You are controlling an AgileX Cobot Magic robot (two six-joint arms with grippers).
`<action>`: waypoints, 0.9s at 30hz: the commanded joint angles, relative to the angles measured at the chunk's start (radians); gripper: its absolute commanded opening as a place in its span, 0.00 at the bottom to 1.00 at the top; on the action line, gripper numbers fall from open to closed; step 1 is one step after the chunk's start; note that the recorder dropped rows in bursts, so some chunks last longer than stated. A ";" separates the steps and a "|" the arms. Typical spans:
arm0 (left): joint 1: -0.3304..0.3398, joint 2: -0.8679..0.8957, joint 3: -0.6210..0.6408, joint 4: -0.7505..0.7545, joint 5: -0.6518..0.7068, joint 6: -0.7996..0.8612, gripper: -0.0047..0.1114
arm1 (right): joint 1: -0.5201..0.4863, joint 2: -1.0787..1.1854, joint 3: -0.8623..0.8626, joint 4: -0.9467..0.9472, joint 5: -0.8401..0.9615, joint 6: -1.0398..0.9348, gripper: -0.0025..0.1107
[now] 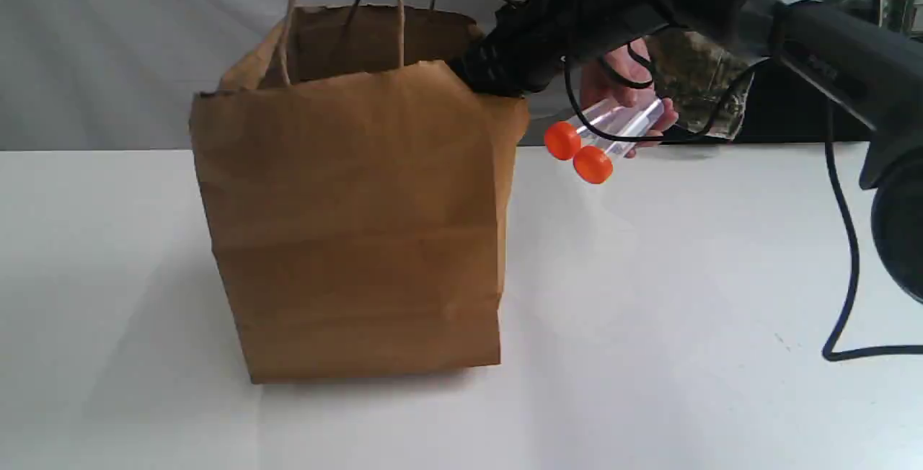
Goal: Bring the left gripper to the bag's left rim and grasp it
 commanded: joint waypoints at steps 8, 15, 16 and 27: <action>-0.005 0.501 -0.269 0.083 -0.106 -0.063 0.11 | 0.003 0.000 -0.004 -0.004 -0.004 -0.003 0.02; -0.005 0.968 -0.540 0.438 -0.275 -0.181 0.37 | 0.003 0.000 -0.004 -0.004 0.012 -0.005 0.02; -0.005 1.027 -0.567 0.438 -0.259 -0.159 0.45 | 0.003 0.000 -0.004 -0.004 0.012 -0.005 0.02; -0.011 1.251 -0.791 0.488 -0.213 -0.081 0.69 | 0.003 0.000 -0.004 -0.004 0.011 -0.003 0.02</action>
